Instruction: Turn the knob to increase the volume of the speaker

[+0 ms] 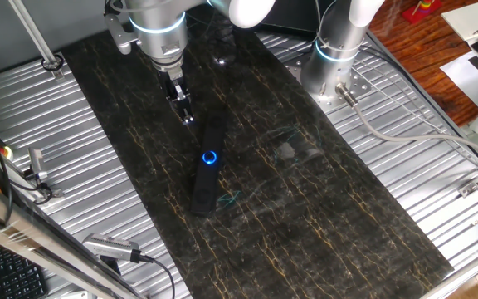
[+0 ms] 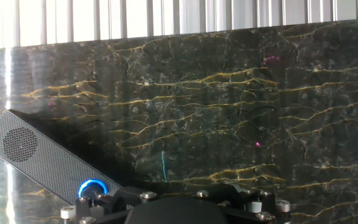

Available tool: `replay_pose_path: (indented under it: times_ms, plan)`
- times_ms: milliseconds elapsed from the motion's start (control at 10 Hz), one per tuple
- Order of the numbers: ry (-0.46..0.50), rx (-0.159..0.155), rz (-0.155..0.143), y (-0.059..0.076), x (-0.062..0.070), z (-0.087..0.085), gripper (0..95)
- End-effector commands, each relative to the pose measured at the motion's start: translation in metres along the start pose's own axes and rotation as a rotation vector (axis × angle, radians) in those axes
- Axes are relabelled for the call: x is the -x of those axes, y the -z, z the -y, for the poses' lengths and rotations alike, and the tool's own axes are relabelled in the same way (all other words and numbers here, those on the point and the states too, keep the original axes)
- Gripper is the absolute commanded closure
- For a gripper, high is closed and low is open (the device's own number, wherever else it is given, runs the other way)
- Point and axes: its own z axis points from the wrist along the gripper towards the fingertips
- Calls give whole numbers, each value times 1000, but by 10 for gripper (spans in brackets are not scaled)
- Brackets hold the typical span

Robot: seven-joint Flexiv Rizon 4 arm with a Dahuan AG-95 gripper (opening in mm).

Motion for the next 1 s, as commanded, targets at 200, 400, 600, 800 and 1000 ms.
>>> replay_pose_path:
  times_ms: [200, 400, 600, 800, 1000]
  plan:
    - [115, 71, 20, 0, -1, 0, 950]
    - [275, 72, 29, 0, -1, -1, 950]
    - [348, 62, 27, 0, -1, -1, 950]
    - [366, 39, 16, 0, -1, -1, 950]
    - [381, 20, 1, 0, -2, -1, 950]
